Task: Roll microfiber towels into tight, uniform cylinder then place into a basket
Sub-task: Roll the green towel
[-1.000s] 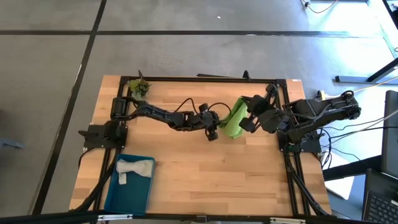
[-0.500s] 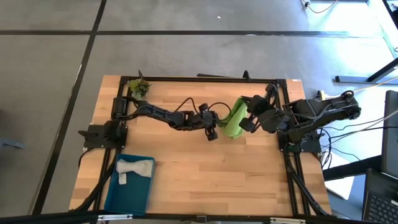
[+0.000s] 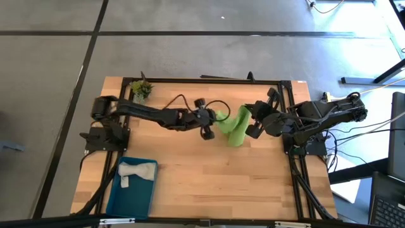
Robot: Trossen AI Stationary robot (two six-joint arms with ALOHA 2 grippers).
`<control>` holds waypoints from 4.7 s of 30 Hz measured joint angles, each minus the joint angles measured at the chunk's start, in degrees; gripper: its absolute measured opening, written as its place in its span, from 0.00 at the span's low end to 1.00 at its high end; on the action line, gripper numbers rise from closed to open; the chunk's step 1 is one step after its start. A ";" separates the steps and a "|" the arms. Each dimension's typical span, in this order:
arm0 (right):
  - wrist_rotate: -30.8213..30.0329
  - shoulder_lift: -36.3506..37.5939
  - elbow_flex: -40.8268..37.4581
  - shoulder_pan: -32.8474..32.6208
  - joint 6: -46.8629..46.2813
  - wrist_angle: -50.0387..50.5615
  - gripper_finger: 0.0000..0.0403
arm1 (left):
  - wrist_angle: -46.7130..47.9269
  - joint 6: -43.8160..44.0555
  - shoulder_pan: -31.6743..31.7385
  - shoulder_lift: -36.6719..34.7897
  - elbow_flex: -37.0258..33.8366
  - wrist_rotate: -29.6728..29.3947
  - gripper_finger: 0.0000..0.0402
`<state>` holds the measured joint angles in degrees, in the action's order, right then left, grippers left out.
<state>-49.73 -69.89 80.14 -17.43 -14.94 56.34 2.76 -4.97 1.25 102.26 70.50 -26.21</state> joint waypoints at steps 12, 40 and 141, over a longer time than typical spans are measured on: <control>-5.48 0.24 0.00 0.33 0.58 1.12 0.01 | 12.35 -3.80 0.97 -18.84 -0.03 -8.96 0.00; -6.37 -1.03 -7.57 25.02 15.10 -13.79 0.01 | 13.81 -15.65 14.94 -24.51 -0.03 -9.96 0.00; 26.10 -21.71 -33.16 -5.62 -9.27 -38.63 0.42 | 38.32 39.58 -31.08 6.11 -0.05 15.42 0.00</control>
<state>-23.64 -91.60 46.98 -23.06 -24.21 17.72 41.09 34.61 -29.82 108.38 70.46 -10.79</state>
